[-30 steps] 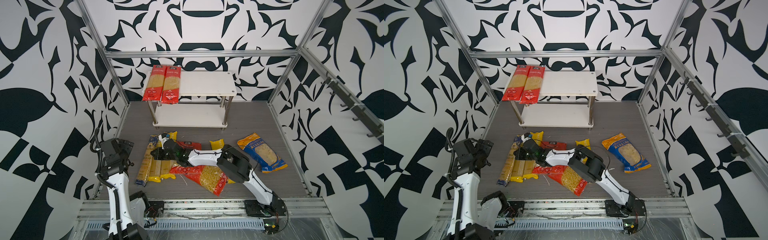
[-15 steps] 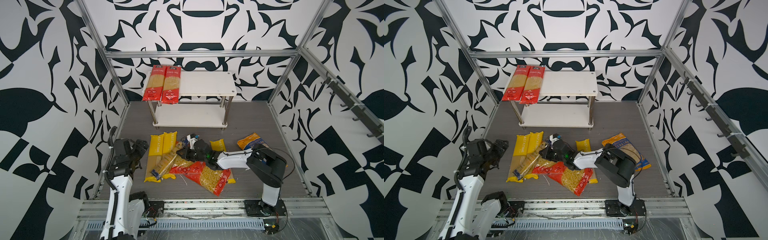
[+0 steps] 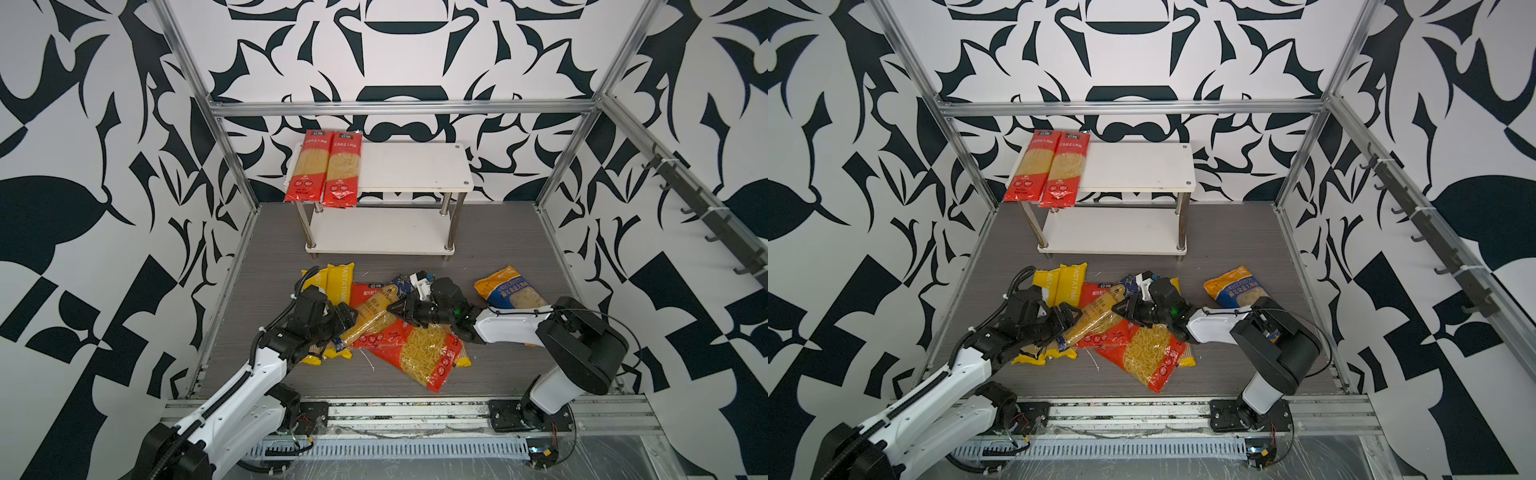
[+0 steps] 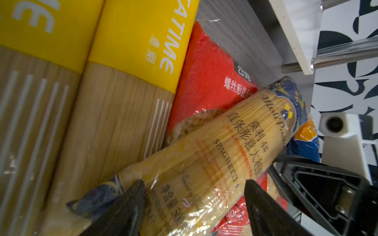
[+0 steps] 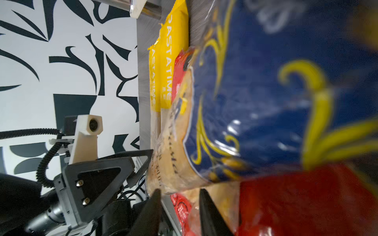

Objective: Arrange pasta packages on shelves
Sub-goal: Move the pasta bag to the pasta bag, then pick up the pasta bag.

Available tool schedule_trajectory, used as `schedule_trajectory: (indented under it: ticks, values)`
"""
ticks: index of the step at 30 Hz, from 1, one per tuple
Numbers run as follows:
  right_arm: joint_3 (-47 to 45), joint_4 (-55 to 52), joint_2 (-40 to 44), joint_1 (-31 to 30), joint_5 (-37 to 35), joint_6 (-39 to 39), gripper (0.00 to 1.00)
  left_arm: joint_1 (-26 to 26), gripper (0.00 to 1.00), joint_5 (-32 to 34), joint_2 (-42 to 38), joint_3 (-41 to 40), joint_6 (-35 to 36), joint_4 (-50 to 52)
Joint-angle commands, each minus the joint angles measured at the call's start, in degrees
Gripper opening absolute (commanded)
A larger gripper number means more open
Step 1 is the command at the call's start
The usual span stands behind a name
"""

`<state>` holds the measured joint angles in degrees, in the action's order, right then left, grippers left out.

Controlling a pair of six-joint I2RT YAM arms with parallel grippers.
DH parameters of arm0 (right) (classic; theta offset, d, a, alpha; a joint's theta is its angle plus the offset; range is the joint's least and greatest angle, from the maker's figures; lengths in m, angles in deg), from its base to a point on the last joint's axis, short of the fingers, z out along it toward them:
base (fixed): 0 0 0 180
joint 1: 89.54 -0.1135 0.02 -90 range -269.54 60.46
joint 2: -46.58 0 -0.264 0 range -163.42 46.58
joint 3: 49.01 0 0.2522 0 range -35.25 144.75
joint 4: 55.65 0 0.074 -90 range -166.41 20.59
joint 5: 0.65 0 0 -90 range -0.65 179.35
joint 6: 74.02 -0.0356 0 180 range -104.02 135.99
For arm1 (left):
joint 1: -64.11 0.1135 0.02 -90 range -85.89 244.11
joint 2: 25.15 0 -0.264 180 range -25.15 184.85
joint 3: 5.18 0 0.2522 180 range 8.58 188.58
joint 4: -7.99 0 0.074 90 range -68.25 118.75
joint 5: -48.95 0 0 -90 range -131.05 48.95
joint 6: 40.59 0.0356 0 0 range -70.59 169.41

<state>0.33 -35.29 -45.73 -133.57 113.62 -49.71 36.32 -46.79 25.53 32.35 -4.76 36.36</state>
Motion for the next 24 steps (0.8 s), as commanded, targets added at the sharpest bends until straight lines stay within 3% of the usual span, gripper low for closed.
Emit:
schedule_trajectory:
  ticks: [1, 9, 14, 24]
  values:
    - [-1.28, 4.17, -0.44, -0.59, -5.97, -1.95, 0.43, -1.68, 0.78, -1.01, 1.34, -2.42, -2.44, -3.33]
    - [-0.04, 7.27, -4.0, -3.64, -12.54, -4.44, 0.51, -9.72, 0.76, 1.06, 0.04, -3.86, -7.5, -4.99]
    - [2.63, 2.51, -3.94, -4.31, -14.88, -4.41, 0.58, -14.82, 0.76, 3.38, 0.85, -4.1, -9.75, -6.81]
    - [10.81, -8.63, -6.37, -5.07, -17.4, 0.69, 0.58, -16.86, 0.75, 3.81, 3.07, -3.16, -9.86, -8.9]
